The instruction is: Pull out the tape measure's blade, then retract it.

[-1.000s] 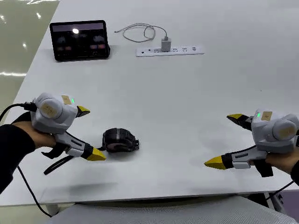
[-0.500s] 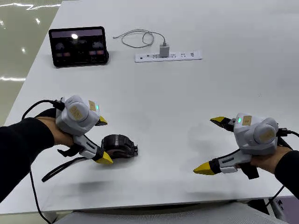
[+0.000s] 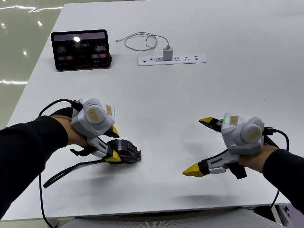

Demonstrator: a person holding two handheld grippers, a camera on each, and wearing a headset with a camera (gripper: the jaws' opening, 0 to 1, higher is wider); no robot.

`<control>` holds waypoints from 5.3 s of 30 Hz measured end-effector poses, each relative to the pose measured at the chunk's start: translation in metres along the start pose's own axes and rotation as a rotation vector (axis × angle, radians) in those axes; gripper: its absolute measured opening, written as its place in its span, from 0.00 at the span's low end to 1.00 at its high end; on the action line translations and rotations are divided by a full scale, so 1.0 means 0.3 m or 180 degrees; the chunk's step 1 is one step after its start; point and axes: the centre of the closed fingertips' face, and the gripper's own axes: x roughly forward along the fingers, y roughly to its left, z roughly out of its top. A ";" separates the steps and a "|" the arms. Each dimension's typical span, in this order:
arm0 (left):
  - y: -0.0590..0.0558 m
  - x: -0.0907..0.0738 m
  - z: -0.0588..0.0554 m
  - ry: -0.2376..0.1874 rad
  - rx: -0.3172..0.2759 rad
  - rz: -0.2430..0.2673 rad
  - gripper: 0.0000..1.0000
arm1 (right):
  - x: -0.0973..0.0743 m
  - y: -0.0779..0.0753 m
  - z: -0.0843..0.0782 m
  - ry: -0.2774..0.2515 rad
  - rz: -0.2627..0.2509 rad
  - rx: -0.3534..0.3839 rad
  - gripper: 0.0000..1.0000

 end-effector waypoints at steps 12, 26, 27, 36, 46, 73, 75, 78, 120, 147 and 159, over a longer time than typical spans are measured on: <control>-0.005 0.004 -0.009 0.0207 0.0197 0.0039 0.28 | 0.106 0.049 0.058 -0.0071 0.0254 -0.0329 0.87; -0.005 0.006 -0.013 0.0311 0.0115 0.0002 0.28 | 0.297 0.129 0.076 -0.0041 0.0635 -0.0450 0.61; -0.005 0.007 -0.013 0.0314 0.0113 -0.0005 0.28 | 0.308 0.140 0.081 -0.0040 0.0670 -0.0458 0.60; -0.001 0.010 -0.016 0.0275 0.0085 -0.0014 0.28 | 0.373 0.157 0.067 0.0109 0.0781 -0.0608 0.38; -0.002 0.012 -0.015 0.0244 0.0052 -0.0032 0.28 | 0.429 0.153 0.059 0.0257 0.0792 -0.0637 0.19; -0.004 0.011 -0.018 0.0147 -0.0011 -0.0049 0.28 | 0.433 0.151 0.040 0.0343 0.0771 -0.0686 0.07; -0.004 0.011 -0.018 0.0141 -0.0013 -0.0043 0.28 | 0.432 0.148 0.038 0.0346 0.0777 -0.0671 0.06; -0.004 0.011 -0.017 0.0132 -0.0024 -0.0039 0.28 | 0.425 0.146 0.032 0.0353 0.0786 -0.0652 0.06; 0.001 0.008 -0.015 -0.0011 -0.0117 -0.0001 0.29 | 0.412 0.115 -0.001 0.0424 0.0779 -0.0610 0.08; 0.007 0.013 -0.016 -0.0043 -0.0087 -0.0008 0.29 | 0.343 0.091 -0.044 0.0499 0.0731 -0.0481 0.09; 0.006 0.012 -0.015 -0.0044 -0.0115 0.0001 0.29 | 0.322 0.078 -0.056 0.0534 0.0698 -0.0458 0.09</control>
